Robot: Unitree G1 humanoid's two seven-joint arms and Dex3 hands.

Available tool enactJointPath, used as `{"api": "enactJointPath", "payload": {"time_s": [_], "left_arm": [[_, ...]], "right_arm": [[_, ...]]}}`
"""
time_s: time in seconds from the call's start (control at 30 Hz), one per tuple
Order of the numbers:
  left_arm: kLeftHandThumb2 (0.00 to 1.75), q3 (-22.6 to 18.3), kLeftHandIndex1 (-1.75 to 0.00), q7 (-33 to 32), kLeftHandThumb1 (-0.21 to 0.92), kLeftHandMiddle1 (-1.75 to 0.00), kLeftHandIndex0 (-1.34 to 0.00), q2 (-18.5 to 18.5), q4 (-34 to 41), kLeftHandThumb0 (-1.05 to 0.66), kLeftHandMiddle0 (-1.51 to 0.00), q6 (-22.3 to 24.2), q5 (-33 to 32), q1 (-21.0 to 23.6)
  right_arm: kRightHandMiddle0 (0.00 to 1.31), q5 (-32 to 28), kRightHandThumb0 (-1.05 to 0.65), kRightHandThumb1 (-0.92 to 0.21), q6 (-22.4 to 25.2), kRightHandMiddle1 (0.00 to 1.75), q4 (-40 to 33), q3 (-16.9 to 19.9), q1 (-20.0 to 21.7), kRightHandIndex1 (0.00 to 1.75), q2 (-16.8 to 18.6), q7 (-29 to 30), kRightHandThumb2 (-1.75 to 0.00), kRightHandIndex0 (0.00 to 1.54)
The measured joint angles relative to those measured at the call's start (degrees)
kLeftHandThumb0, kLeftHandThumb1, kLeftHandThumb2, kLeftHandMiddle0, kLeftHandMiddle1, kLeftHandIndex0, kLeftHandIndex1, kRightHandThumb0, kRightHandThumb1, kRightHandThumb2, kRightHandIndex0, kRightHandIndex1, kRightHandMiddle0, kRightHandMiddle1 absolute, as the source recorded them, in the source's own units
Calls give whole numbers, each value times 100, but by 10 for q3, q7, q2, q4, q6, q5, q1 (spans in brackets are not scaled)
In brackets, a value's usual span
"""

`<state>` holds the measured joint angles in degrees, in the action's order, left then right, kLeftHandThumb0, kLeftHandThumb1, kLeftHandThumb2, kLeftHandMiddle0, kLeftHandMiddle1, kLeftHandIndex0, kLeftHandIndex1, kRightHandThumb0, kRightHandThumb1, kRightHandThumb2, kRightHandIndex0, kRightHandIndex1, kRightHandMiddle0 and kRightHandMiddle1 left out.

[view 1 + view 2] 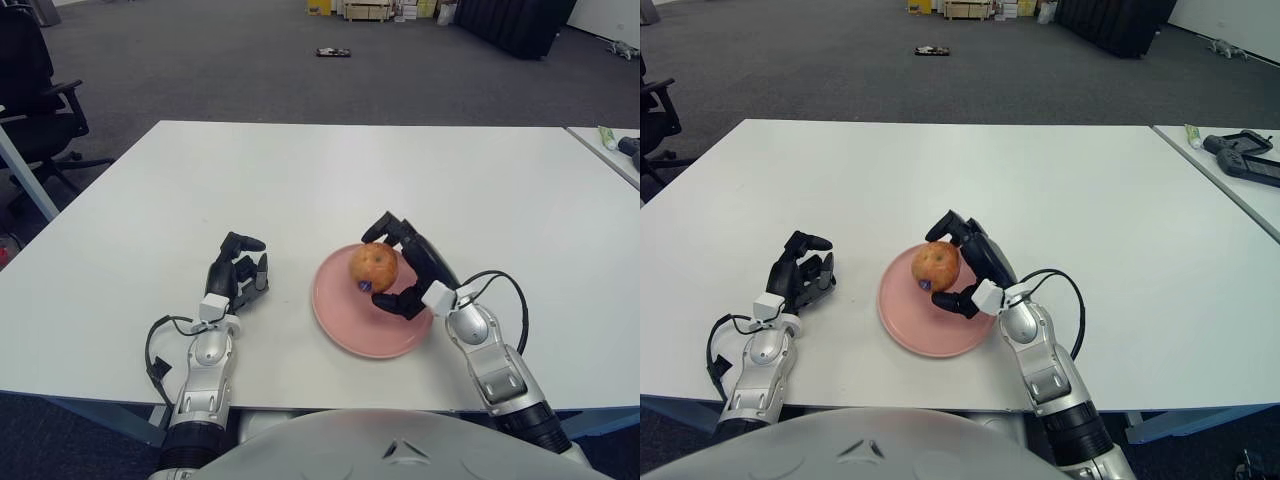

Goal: Put the apple into the plate.

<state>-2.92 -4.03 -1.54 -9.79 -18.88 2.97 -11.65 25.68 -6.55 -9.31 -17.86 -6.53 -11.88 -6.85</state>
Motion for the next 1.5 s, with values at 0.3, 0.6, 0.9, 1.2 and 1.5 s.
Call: {"api": "enactJointPath", "payload": {"time_s": [0.3,0.6,0.9,1.2,1.5], "left_arm": [[88,0,-175,0,67,-175,-35,0,0,-39,-85,0,-2,0],[88,0,-175,0,67,-175,-35,0,0,-39,-85,0,-2,0],[92,1,-175,0,64,-175,-37,0,0,-39,-88,0,-2,0],[91,1,-175,0,64,-175,-37,-1,0,-39,-88,0,-1,0],[90,0,-175,0,65,-175,-36,-2,-1,-39,-84,-2,3,0]], "right_arm": [[60,64,0,-2,57,175,-4,-25,1,166,-13,-21,-164,87],[61,120,0,-1,89,174,-29,-45,11,169,-26,-36,-165,86],[17,140,-44,-34,95,135,-53,-57,28,131,-59,-88,-113,24],[0,122,-92,-64,70,47,-58,-59,22,17,-88,-111,-64,1],[0,30,-102,-69,37,3,-103,-40,2,1,-118,-166,-48,0]]}}
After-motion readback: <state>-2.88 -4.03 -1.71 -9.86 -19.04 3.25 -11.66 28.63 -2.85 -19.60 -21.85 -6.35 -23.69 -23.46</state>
